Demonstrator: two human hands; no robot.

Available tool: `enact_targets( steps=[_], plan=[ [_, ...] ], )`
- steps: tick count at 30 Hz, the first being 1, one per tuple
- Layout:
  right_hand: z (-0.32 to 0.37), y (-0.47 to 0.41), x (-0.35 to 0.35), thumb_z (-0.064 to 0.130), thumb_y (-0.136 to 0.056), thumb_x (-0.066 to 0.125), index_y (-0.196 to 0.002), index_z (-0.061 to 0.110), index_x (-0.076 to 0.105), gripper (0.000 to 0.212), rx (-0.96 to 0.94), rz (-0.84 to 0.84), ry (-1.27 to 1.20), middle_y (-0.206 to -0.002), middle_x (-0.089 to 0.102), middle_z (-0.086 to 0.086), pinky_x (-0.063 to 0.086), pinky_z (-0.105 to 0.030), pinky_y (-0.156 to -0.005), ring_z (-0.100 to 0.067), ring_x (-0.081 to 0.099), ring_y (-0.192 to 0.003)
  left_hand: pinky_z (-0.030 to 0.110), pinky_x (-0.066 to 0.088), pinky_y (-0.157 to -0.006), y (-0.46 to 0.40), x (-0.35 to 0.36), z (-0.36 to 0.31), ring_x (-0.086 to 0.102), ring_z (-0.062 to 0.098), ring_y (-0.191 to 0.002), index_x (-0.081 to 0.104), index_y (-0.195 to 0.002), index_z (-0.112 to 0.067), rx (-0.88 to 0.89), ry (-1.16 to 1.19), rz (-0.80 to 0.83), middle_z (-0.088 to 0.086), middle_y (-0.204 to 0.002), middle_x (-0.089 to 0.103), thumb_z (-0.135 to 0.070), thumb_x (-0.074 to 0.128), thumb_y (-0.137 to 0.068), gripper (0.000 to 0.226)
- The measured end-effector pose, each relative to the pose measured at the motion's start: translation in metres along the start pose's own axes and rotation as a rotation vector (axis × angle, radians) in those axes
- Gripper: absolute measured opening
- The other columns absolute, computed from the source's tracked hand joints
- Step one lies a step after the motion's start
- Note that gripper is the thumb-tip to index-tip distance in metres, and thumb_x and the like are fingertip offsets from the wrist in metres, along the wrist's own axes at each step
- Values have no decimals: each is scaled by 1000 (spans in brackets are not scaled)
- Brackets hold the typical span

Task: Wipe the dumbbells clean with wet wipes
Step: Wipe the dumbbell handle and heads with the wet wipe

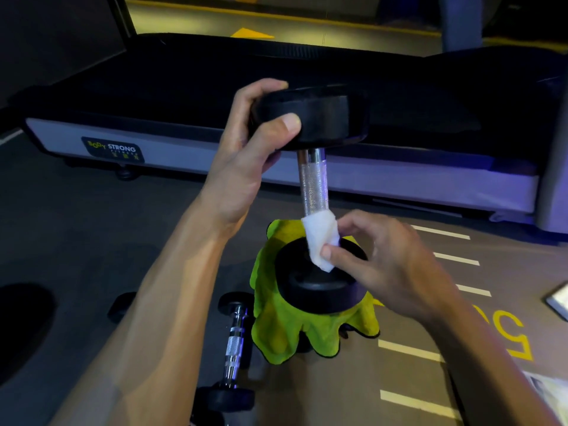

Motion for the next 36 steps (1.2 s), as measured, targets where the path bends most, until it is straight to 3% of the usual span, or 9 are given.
enact_targets(
  steps=[3, 10, 15, 18, 21, 24, 28, 31, 36],
  plan=[
    [-16, -16, 27, 35, -87, 77, -116, 23, 73, 32, 66, 239, -263, -118, 76, 14, 47, -29, -103, 5, 65, -116, 24, 51, -91, -1, 4, -2, 61, 8, -109, 55, -123, -39, 14, 14, 24, -6, -128, 58, -46, 65, -75, 50],
    [-21, -17, 49, 11, -82, 83, -120, 11, 73, 39, 133, 348, -638, -114, 80, 1, 55, -28, -99, -10, 72, -110, 19, 51, -91, 0, 7, -7, 59, 12, -112, 51, -127, -29, 63, 47, 47, 4, -128, 55, -42, 64, -79, 52],
    [10, 13, 8, 42, -86, 80, -88, 21, 68, 24, 171, -169, 93, -72, 69, 10, 56, -34, -85, -13, 65, -75, 19, 49, -90, 3, 8, -11, 59, 5, -108, 52, -128, -26, 106, 17, 18, -7, -120, 57, -41, 65, -81, 52],
    [32, 11, 10, 52, -92, 69, -80, 22, 50, 38, 176, -134, 396, -63, 45, 10, 47, -39, -88, -21, 46, -70, 19, 50, -89, 4, 7, -12, 59, 3, -108, 53, -127, -29, 106, 13, 15, -10, -119, 57, -42, 65, -81, 49],
    [4, -6, 18, 69, -84, 63, -89, 20, 70, 50, 214, 40, 39, -78, 75, 4, 54, -37, -77, -19, 70, -82, 18, 50, -90, 4, 7, -12, 59, 4, -111, 53, -126, -31, 98, 18, 34, -7, -123, 56, -42, 65, -81, 48],
    [-15, -13, 44, 45, -93, 72, -100, 17, 77, 29, 244, 306, -619, -91, 81, 6, 56, -19, -77, -4, 74, -84, 16, 50, -88, 4, 8, -12, 59, 7, -111, 51, -128, -28, 96, 41, 49, -2, -125, 55, -41, 65, -81, 51],
    [-21, -12, 52, 32, -92, 77, -107, 26, 81, 17, 161, 398, -656, -115, 79, 6, 53, -18, -91, -6, 73, -107, 22, 51, -91, 4, 13, -13, 59, 10, -112, 51, -128, -25, 112, 52, 61, 0, -125, 56, -38, 65, -82, 50],
    [-23, -10, 38, 39, -82, 86, -107, 36, 81, 26, 129, 259, -393, -118, 70, 10, 50, -34, -105, -7, 66, -115, 26, 50, -94, 3, 14, -14, 59, 8, -111, 53, -127, -27, 121, 35, 57, -5, -123, 55, -37, 66, -82, 48],
    [4, 14, 8, 31, -76, 89, -111, 32, 68, 41, 174, -246, -122, -83, 74, 14, 54, -29, -80, -8, 69, -86, 26, 50, -94, 4, 14, -15, 58, 6, -111, 54, -126, -29, 124, -13, 27, -7, -123, 56, -42, 66, -81, 48]
  ],
)
Point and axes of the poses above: each hand's wrist, its own y-axis away from the middle knuckle, its own x-axis out of the palm, z = x × y, the point moved 10 cm from there along -y, towards the middle knuckle
